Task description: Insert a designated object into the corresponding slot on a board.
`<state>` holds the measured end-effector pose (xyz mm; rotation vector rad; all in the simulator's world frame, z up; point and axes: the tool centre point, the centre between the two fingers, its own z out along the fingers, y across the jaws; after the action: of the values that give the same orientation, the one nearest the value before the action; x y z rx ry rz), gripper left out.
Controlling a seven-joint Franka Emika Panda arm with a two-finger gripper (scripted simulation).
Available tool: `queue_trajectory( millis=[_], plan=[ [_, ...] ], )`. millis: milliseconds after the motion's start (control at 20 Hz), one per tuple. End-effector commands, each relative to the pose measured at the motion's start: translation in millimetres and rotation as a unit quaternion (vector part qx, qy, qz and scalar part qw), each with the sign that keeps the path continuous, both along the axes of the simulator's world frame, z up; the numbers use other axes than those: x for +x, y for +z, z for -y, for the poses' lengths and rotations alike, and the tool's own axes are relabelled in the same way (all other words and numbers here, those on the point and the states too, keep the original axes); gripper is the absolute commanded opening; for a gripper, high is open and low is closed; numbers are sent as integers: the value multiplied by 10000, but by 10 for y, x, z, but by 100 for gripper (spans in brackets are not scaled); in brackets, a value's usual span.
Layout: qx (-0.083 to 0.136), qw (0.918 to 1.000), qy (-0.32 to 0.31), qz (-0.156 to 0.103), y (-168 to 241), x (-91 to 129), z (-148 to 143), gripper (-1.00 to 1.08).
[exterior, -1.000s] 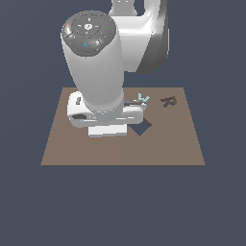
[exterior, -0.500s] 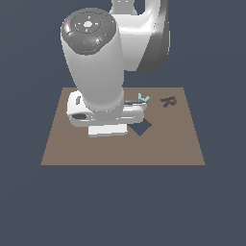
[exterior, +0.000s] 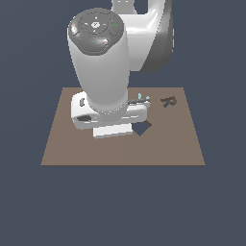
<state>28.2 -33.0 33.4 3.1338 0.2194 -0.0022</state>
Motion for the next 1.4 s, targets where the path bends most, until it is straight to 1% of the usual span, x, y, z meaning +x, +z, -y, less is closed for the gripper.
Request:
queue_trajectory(
  millis=[0, 150, 300, 550, 750, 900, 1050, 1200, 1350],
  plan=[
    [1, 9997, 232, 5, 10, 14, -73, -100],
    [0, 9981, 617, 5, 19, 25, -189, -100],
    [0, 9939, 1101, 5, 31, 25, -337, -100],
    [0, 9806, 1961, 5, 51, -16, -599, -100],
    [0, 9693, 2458, 4, 62, -64, -747, -100],
    [0, 9624, 2717, 3, 68, -97, -823, -100],
    [1, 9577, 2879, 2, 71, -121, -869, -100],
    [1, 9557, 2944, 2, 72, -134, -886, -100],
    [3, 9561, 2930, -2, 68, -135, -886, -100]
  ],
)
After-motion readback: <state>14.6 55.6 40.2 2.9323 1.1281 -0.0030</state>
